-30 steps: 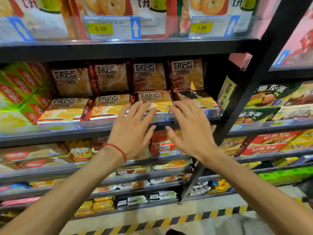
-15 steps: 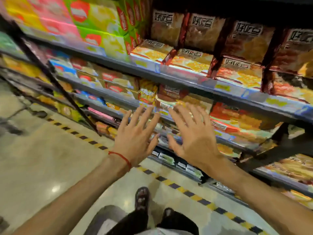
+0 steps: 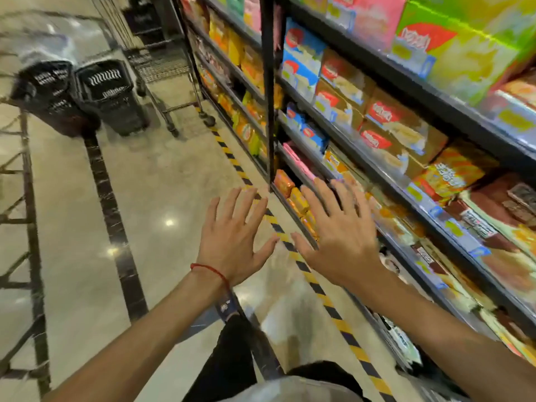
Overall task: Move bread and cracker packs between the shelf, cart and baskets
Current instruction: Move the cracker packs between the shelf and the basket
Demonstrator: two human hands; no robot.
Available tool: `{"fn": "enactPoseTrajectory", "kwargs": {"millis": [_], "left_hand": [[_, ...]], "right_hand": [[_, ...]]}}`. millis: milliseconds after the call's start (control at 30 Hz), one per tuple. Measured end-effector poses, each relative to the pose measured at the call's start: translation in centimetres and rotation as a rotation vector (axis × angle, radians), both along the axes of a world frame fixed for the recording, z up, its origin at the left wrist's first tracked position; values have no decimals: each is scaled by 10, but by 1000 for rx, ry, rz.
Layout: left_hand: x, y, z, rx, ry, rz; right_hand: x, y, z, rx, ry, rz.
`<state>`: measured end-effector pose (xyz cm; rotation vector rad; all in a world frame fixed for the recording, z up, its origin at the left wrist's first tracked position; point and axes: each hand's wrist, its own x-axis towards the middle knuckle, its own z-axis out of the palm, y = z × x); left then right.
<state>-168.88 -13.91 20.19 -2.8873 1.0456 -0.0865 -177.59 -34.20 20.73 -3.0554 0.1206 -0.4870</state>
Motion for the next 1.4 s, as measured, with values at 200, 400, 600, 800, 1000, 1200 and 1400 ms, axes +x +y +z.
{"fn": "enactPoseTrajectory", "kwargs": {"millis": [200,400,600,800,1000,1200,1400], "left_hand": [[113,89,-20,-15,36,170],[222,178,-20,-27,51,272],[320,240,-27,-29,59,383],[449,283,-41,-17,50,478],[601,323,-41,-3,45,559],[724,363,-26,-9,61,661],[834,433,-37,-54,82,747]], "right_hand": [[132,80,-19,-5,102,125],[260,160,-31,8,213,148],[383,219,-36,16,212,239],[531,265,-54,-17,215,319],[703,302,-57,12,183,450],[859,343,-49,-4,195,581],[999,409,-50,-17,204,631]]}}
